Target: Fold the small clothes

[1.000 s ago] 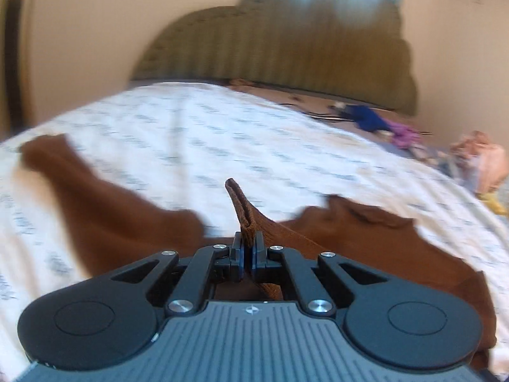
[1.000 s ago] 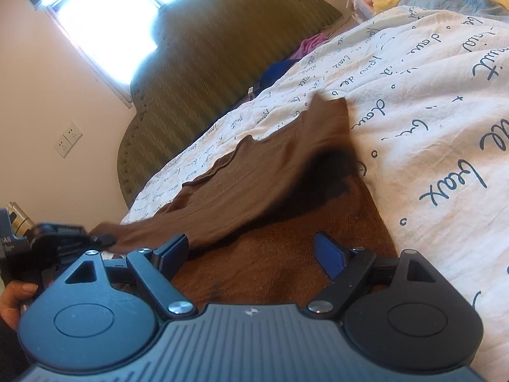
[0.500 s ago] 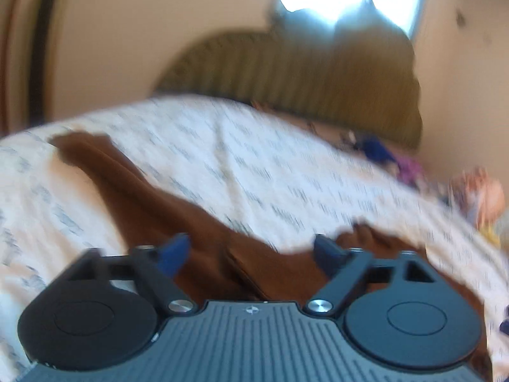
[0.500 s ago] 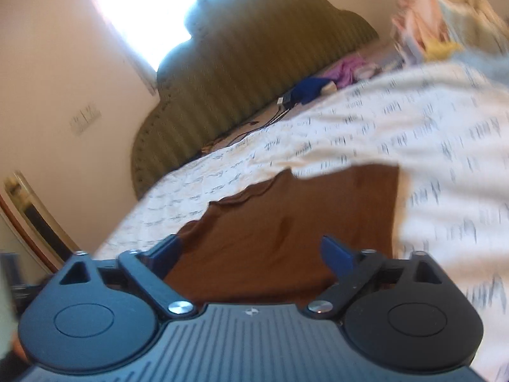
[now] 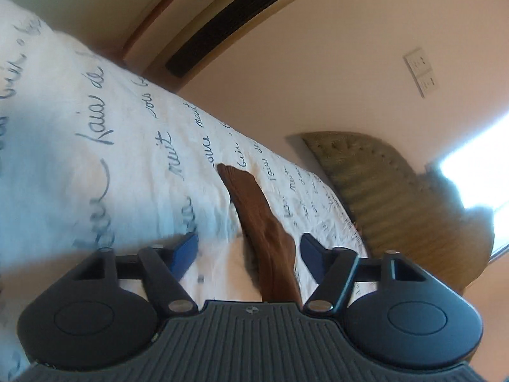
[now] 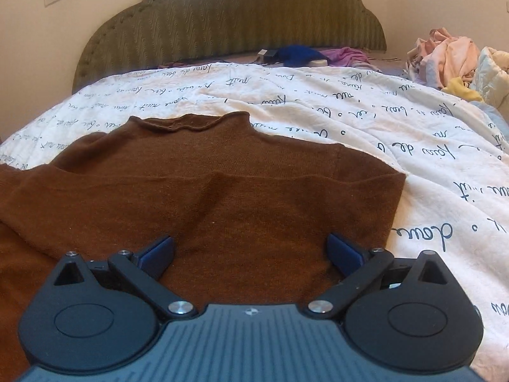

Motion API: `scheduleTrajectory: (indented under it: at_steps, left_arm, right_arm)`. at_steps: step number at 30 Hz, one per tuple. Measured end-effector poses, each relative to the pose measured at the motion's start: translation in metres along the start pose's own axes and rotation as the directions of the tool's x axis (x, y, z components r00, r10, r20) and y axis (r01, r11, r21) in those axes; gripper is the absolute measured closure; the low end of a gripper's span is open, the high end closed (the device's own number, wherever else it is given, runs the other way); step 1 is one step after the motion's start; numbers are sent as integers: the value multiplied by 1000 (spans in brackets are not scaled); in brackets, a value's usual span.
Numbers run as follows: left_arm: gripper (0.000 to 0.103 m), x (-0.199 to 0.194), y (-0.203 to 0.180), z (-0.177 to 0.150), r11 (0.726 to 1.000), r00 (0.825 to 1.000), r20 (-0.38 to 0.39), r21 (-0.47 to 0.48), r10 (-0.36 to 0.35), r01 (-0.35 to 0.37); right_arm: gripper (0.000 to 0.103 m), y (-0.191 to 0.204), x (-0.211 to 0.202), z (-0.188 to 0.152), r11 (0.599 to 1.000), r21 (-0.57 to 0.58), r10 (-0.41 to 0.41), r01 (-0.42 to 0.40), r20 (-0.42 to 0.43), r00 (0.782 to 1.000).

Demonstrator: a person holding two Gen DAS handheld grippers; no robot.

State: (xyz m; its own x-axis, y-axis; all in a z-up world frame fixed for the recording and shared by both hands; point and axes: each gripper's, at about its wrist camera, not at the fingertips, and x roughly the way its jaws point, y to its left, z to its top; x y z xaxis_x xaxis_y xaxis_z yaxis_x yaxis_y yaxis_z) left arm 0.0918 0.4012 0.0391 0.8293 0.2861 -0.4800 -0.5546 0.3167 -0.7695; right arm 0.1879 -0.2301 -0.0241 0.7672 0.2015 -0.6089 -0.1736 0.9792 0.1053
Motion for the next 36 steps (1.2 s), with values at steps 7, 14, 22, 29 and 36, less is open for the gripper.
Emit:
scheduleTrajectory:
  at_steps: [7, 14, 22, 29, 36]
  left_arm:
    - [43, 44, -2, 26, 998, 995, -71, 3, -64, 65]
    - [100, 94, -29, 5, 963, 983, -136, 255, 123, -85]
    - [100, 28, -79, 24, 866, 986, 142, 478, 87, -146]
    - [100, -11, -95, 37, 832, 969, 230, 517, 92, -202]
    - [100, -53, -110, 0, 829, 952, 307, 532, -1, -171]
  right_arm:
    - [0, -1, 0, 2, 1000, 11, -1, 0, 7, 1000]
    - [0, -1, 1, 3, 1000, 14, -1, 0, 9, 1000]
    - [0, -4, -1, 2, 999, 37, 14, -15, 18, 1000]
    - [0, -7, -2, 2, 998, 59, 27, -29, 29, 999]
    - [0, -8, -3, 2, 997, 68, 33, -35, 34, 999]
